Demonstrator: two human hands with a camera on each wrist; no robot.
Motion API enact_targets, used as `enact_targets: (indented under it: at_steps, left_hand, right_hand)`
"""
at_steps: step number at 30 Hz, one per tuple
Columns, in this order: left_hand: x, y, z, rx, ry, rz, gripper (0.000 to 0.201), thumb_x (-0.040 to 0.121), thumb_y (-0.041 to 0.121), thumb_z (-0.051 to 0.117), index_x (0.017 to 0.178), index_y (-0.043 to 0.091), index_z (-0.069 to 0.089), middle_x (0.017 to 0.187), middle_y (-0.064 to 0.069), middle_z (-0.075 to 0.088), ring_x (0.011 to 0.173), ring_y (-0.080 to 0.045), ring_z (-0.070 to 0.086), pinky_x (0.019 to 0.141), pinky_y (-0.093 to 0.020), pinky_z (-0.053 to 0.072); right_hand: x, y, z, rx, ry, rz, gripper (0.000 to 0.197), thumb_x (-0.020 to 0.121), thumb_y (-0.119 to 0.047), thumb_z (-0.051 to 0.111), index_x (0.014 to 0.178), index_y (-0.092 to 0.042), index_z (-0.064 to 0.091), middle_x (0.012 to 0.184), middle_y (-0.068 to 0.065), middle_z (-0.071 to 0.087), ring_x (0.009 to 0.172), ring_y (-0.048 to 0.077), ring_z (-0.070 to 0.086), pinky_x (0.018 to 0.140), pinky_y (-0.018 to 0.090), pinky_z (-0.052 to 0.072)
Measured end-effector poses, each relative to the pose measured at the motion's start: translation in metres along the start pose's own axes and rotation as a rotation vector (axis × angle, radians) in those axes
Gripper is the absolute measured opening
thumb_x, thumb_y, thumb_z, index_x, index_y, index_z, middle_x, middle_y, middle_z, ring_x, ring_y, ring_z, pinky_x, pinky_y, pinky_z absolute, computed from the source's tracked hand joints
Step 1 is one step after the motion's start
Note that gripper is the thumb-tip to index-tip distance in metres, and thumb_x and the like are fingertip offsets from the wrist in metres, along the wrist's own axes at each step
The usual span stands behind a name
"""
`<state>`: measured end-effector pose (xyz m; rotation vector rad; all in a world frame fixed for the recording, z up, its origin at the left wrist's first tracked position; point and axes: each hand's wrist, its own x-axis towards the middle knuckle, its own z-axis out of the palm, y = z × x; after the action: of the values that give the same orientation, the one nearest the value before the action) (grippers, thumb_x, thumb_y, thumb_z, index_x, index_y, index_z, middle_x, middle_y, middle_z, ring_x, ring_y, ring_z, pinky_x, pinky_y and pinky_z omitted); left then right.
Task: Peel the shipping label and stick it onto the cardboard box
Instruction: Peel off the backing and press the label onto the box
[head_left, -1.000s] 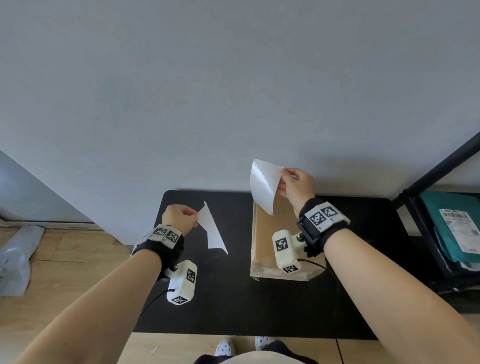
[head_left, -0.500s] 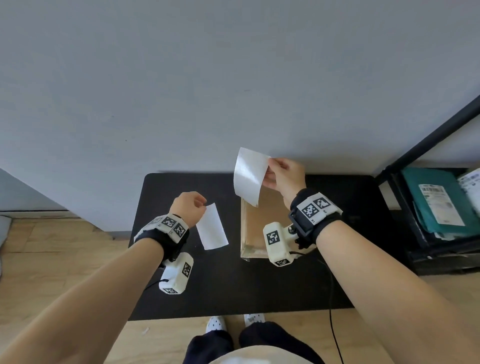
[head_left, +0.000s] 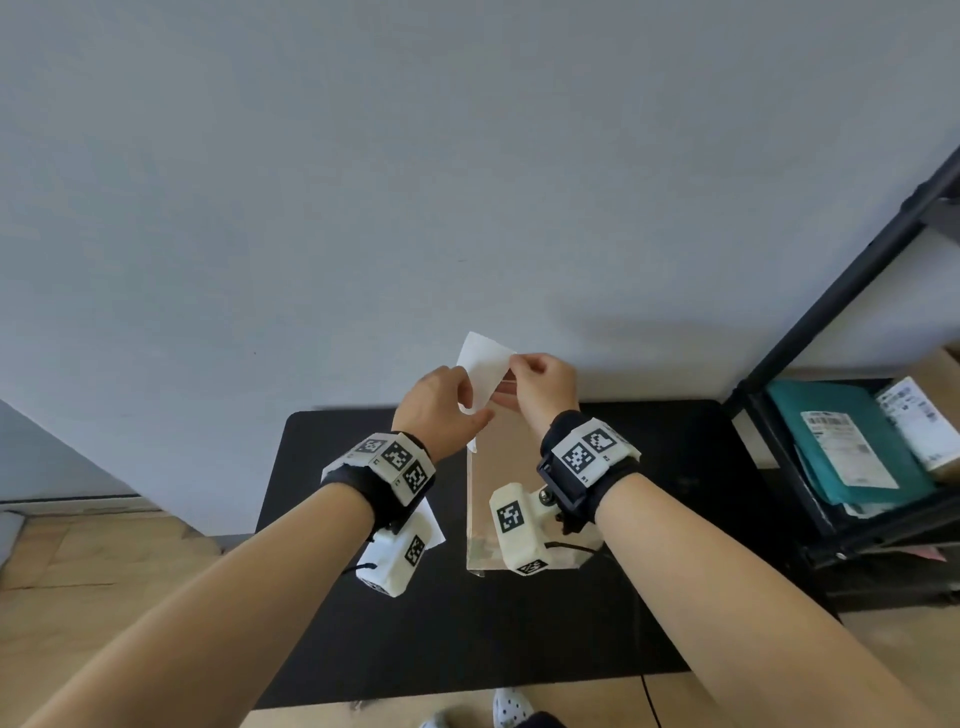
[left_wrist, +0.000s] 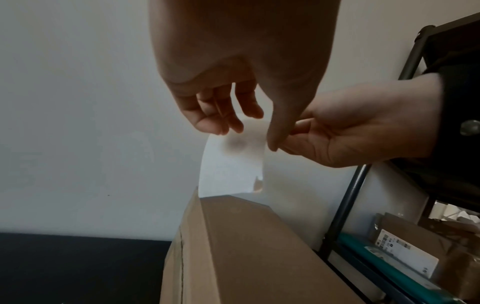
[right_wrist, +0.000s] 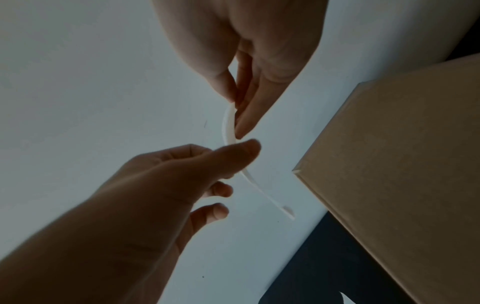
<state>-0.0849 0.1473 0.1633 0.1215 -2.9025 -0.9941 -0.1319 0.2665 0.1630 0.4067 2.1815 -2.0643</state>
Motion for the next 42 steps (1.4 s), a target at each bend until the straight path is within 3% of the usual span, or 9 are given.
enact_targets:
  at_steps: [6, 11, 15, 21, 24, 28, 31, 37, 42]
  left_hand:
    - [-0.004, 0.012, 0.003, -0.004, 0.028, 0.036, 0.008, 0.085, 0.020, 0.059, 0.082, 0.013, 0.055, 0.063, 0.008, 0.052, 0.068, -0.021, 0.053, 0.062, -0.028, 0.041]
    - [0.001, 0.019, 0.005, -0.178, 0.073, 0.005, 0.008, 0.086, 0.011, 0.060, 0.083, 0.014, 0.053, 0.083, 0.001, 0.063, 0.073, -0.019, 0.059, 0.067, -0.028, 0.047]
    - [0.005, 0.019, 0.011, -0.465, 0.068, -0.164, 0.011, 0.085, 0.007, 0.064, 0.090, 0.011, 0.055, 0.089, -0.007, 0.065, 0.081, -0.023, 0.064, 0.077, -0.038, 0.058]
    - [-0.001, 0.015, 0.034, -0.719, 0.008, -0.325, 0.017, 0.085, -0.004, 0.064, 0.090, 0.008, 0.053, 0.083, -0.009, 0.065, 0.080, -0.026, 0.065, 0.079, -0.036, 0.059]
    - [-0.004, 0.010, 0.046, -0.731, -0.012, -0.352, 0.019, 0.083, -0.006, 0.065, 0.088, 0.008, 0.053, 0.077, -0.004, 0.062, 0.083, -0.026, 0.065, 0.076, -0.031, 0.059]
    - [-0.009, 0.002, 0.060, -0.648, -0.046, -0.374, 0.025, 0.080, -0.006, 0.068, 0.098, 0.005, 0.055, 0.081, -0.005, 0.064, 0.082, -0.024, 0.065, 0.073, -0.030, 0.059]
    - [-0.012, -0.002, 0.069, -0.540, -0.039, -0.405, 0.031, 0.078, -0.002, 0.072, 0.104, 0.005, 0.058, 0.093, -0.005, 0.065, 0.083, -0.021, 0.064, 0.081, -0.037, 0.057]
    - [-0.017, -0.007, 0.085, -0.435, 0.015, -0.407, 0.032, 0.076, 0.002, 0.073, 0.104, 0.007, 0.059, 0.090, 0.000, 0.062, 0.080, -0.016, 0.061, 0.072, -0.027, 0.048]
    - [-0.014, -0.006, 0.092, -0.390, 0.020, -0.413, 0.031, 0.076, 0.000, 0.072, 0.104, 0.007, 0.060, 0.090, 0.001, 0.060, 0.075, -0.012, 0.057, 0.065, -0.018, 0.044]
  right_hand:
    - [-0.006, -0.005, -0.015, 0.088, -0.012, -0.016, 0.014, 0.093, -0.010, 0.054, 0.094, 0.001, 0.061, 0.082, 0.015, 0.065, 0.072, 0.029, 0.070, 0.068, 0.040, 0.061]
    - [-0.009, -0.009, -0.034, 0.058, -0.062, -0.093, 0.024, 0.092, -0.028, 0.058, 0.077, -0.010, 0.063, 0.075, 0.005, 0.068, 0.063, 0.017, 0.067, 0.057, 0.028, 0.057]
    - [-0.003, 0.003, -0.061, 0.008, 0.061, -0.105, 0.029, 0.091, -0.031, 0.058, 0.089, -0.003, 0.063, 0.074, 0.001, 0.066, 0.062, 0.012, 0.063, 0.053, 0.021, 0.052]
    - [0.003, 0.039, -0.084, -0.113, -0.065, 0.136, 0.033, 0.085, -0.025, 0.069, 0.107, -0.001, 0.065, 0.092, 0.008, 0.070, 0.077, 0.016, 0.063, 0.075, 0.029, 0.054]
    - [0.001, 0.050, -0.085, -0.138, -0.113, 0.145, 0.019, 0.083, -0.011, 0.071, 0.100, -0.004, 0.066, 0.107, 0.016, 0.071, 0.094, 0.024, 0.068, 0.090, 0.036, 0.056]
    - [0.003, 0.062, -0.086, -0.205, -0.115, 0.121, 0.011, 0.081, -0.004, 0.071, 0.084, -0.012, 0.064, 0.105, 0.016, 0.071, 0.090, 0.024, 0.068, 0.081, 0.030, 0.056]
    - [0.005, 0.071, -0.086, -0.321, -0.110, 0.097, 0.018, 0.079, -0.008, 0.074, 0.076, -0.020, 0.062, 0.098, 0.009, 0.071, 0.090, 0.021, 0.068, 0.088, 0.037, 0.056]
    - [0.009, 0.084, -0.081, -0.450, -0.082, 0.057, 0.020, 0.076, -0.015, 0.077, 0.085, -0.021, 0.060, 0.095, 0.005, 0.070, 0.091, 0.023, 0.068, 0.088, 0.043, 0.056]
    - [0.010, 0.085, -0.081, -0.537, -0.065, 0.035, 0.021, 0.078, -0.016, 0.075, 0.095, -0.014, 0.063, 0.091, 0.002, 0.067, 0.086, 0.017, 0.064, 0.083, 0.033, 0.054]
